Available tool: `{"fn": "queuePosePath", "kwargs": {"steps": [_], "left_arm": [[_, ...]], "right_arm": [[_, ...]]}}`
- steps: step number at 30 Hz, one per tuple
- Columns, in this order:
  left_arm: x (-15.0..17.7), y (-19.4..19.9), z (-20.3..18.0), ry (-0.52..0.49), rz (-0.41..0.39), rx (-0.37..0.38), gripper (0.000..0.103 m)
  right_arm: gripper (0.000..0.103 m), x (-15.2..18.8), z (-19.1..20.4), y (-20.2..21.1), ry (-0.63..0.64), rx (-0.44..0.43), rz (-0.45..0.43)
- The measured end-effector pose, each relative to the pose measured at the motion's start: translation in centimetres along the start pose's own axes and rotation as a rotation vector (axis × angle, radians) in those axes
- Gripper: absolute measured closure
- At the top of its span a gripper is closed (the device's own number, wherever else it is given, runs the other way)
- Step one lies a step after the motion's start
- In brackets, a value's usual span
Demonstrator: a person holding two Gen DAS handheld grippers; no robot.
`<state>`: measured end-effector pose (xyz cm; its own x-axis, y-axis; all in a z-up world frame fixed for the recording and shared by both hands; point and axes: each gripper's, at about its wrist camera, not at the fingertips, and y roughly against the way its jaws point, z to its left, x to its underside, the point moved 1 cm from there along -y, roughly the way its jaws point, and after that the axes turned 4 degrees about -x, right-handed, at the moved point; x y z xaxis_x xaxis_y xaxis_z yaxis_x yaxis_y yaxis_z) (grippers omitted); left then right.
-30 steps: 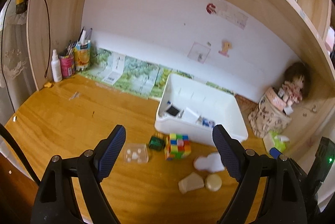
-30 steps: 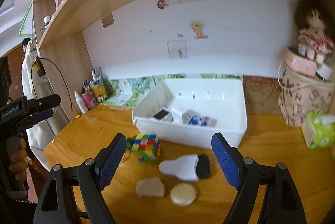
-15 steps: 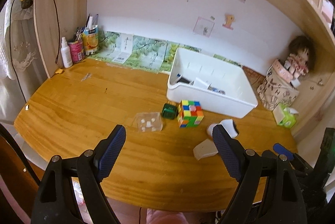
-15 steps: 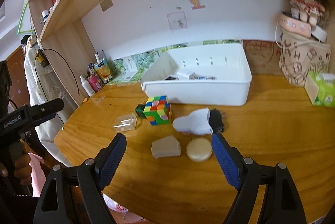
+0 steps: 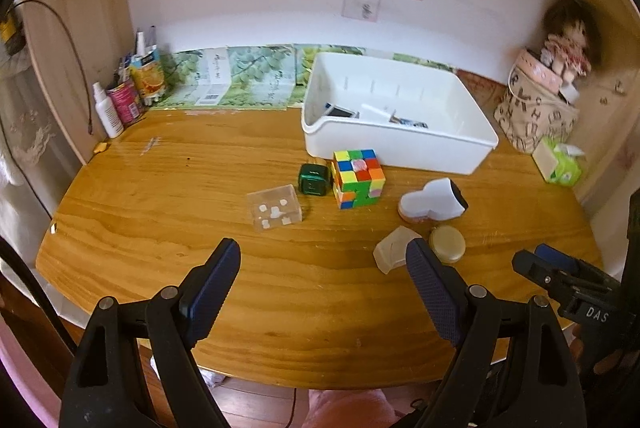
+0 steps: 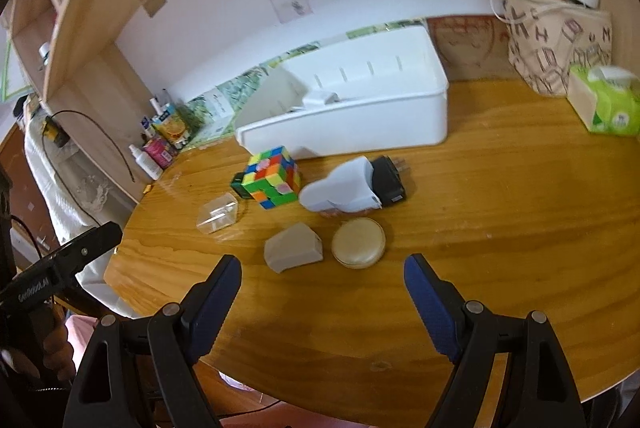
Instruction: Organize rigid objects
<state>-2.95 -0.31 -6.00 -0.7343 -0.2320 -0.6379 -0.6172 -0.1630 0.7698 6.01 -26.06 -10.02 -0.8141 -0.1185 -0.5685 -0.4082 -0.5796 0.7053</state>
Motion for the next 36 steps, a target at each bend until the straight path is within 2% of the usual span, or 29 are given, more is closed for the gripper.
{"fn": "queuePosePath", "kwargs": {"steps": [9,20,23,30,36], "left_arm": [[-0.2,-2.7,-2.3,-0.074,0.088,0.025,0.016],[-1.5,-6.3,-4.9,-0.132,0.187,0.059,0.016],[-1.9,-7.2,-5.5,-0.153,0.209,0.070,0.016],[-2.5,-10.4,-8.0,-0.252,0.319,0.108,0.016],[-2.6,-12.5,-10.0,-0.331,0.391,0.140,0.016]], "right_arm": [[0.019,0.3,-1.0,-2.3,0.000,0.056,0.106],[0.019,-0.1,-0.5,-5.4,0.178,0.121,0.181],[0.019,-0.3,-0.3,-6.0,0.227,0.122,0.183],[0.019,-1.3,-0.5,-7.9,0.315,0.110,0.203],[0.027,-1.6,-0.8,-9.6,0.370,0.055,0.265]]}}
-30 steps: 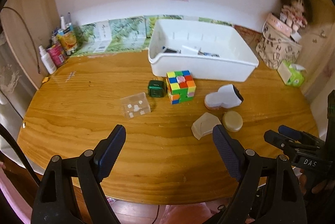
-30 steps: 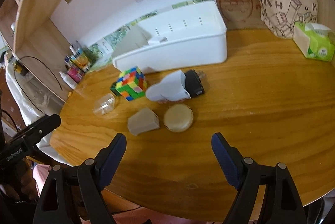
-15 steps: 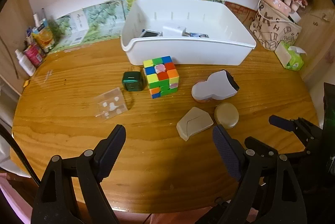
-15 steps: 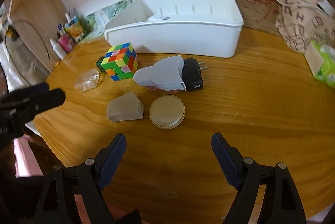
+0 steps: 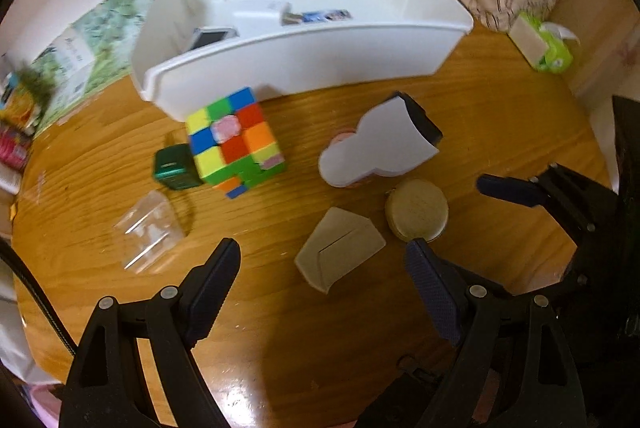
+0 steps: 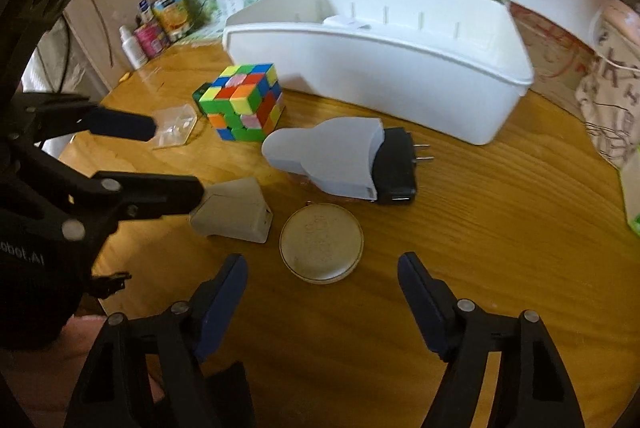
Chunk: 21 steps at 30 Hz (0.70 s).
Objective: Organize rigid objects
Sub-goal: 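Move the left tool onto the beige tent-shaped box while the right tool approaches the round gold tin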
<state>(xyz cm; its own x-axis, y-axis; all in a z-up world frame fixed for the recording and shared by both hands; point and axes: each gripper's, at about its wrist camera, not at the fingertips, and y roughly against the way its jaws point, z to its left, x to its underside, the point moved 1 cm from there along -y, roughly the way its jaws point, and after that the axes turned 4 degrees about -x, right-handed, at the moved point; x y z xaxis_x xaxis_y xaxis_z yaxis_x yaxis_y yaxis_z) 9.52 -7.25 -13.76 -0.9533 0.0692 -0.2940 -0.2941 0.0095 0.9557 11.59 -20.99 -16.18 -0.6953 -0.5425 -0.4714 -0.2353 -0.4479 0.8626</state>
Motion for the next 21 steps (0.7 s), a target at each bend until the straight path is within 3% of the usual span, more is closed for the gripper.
{"fn": "queuePosePath", "kwargs": {"steps": [11,21], "left_arm": [[-0.9,-4.4,-0.1,0.008,0.181,0.059,0.016],[-1.5,-6.7,-0.5,0.025,0.261,0.084,0.016]], "right_arm": [[0.044,-0.5,0.0,-2.4,0.068,-0.065,0.075],[0.048,-0.6,-0.1,-3.2,0.125,-0.065,0.121]]}}
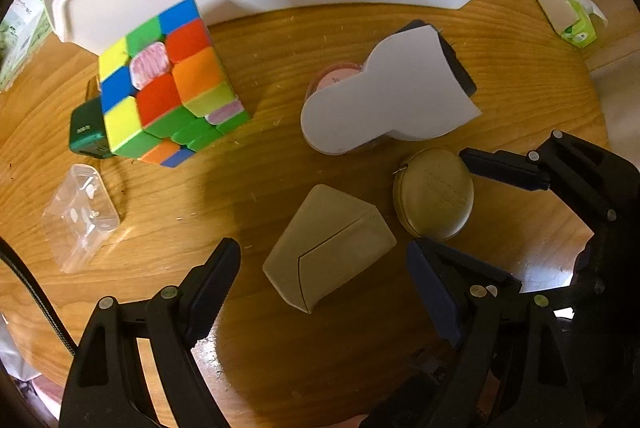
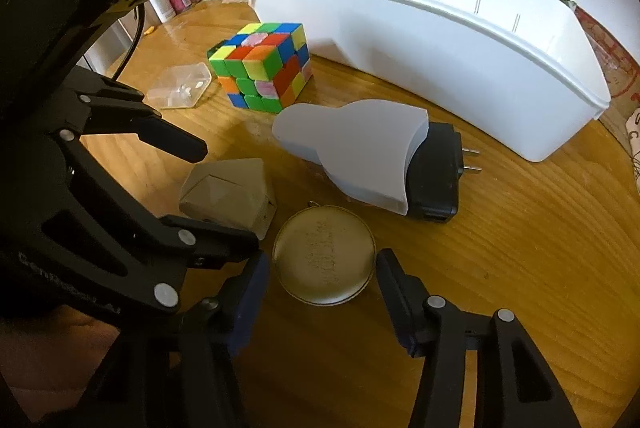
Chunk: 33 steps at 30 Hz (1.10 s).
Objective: Organize rigid objects
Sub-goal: 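Move the left tool onto the beige tent-shaped box while the right tool approaches the round gold tin, then close the left tool on the beige box while the right tool grips and lifts the gold tin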
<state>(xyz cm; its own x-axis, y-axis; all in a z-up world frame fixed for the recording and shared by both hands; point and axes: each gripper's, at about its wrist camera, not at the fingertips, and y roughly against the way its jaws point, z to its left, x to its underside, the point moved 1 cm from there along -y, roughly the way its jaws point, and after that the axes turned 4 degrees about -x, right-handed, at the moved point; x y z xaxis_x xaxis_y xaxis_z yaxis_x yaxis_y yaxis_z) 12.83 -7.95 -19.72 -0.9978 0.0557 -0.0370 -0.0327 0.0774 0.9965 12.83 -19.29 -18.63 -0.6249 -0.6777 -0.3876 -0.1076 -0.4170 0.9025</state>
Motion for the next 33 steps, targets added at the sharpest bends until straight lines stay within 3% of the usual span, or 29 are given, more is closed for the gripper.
{"fn": "queuePosePath", "kwargs": {"steps": [9,16,33], "left_arm": [[-1.0,-0.8,-0.8,0.001,0.003,0.008,0.018],[-1.5,-0.2,-0.4,-0.003,-0.034,0.000,0.039],[0.6,0.8,1.2,0.035,-0.089,0.001,0.040]], "right_arm": [[0.048,-0.2,-0.2,-0.1,0.004,-0.007,0.009],[0.049,-0.1,-0.1,-0.1,-0.003,0.003,0.015],[0.050,0.3,0.1,1.5,-0.035,0.073,-0.009]]}}
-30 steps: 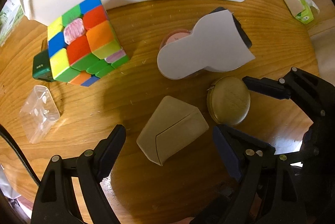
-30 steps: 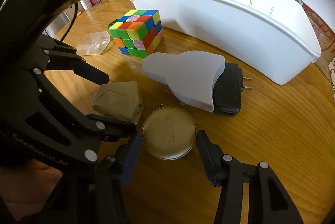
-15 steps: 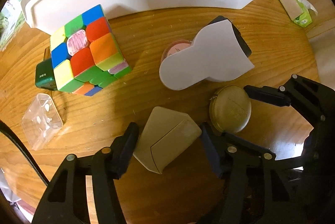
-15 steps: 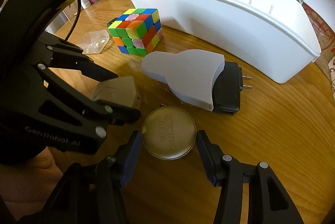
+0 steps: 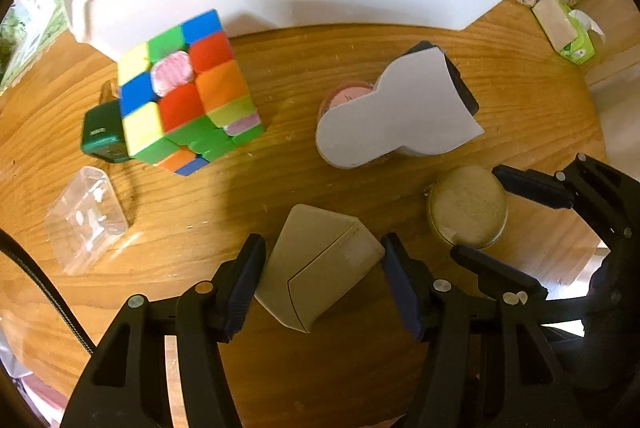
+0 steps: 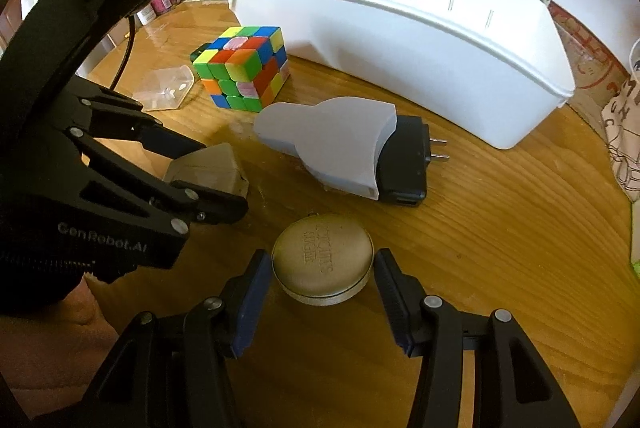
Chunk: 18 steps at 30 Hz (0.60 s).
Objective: Organize rigid objects
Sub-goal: 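Close the left tool on the beige box while the right tool grips and lifts the gold tin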
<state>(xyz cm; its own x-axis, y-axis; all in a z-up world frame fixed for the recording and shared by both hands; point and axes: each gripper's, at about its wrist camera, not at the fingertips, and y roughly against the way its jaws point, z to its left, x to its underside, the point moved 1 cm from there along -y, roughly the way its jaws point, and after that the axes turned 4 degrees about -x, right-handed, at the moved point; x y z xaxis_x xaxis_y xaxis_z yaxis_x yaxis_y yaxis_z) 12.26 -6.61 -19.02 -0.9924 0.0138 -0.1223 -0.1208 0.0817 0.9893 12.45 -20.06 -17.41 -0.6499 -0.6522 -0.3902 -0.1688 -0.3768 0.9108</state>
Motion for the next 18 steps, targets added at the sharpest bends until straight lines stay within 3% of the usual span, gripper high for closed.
{"fn": "queuePosePath", "kwargs": {"steps": [7,18], "left_arm": [[1.1,2.0,0.6,0.017,-0.067,-0.001,0.040],[4.0,7.5,2.1,0.028,-0.306,0.134,0.040]], "right_arm": [[0.050,0.4,0.2,1.2,-0.017,0.045,-0.035],[0.050,0.8,-0.3,4.0,-0.060,0.097,-0.100]]}}
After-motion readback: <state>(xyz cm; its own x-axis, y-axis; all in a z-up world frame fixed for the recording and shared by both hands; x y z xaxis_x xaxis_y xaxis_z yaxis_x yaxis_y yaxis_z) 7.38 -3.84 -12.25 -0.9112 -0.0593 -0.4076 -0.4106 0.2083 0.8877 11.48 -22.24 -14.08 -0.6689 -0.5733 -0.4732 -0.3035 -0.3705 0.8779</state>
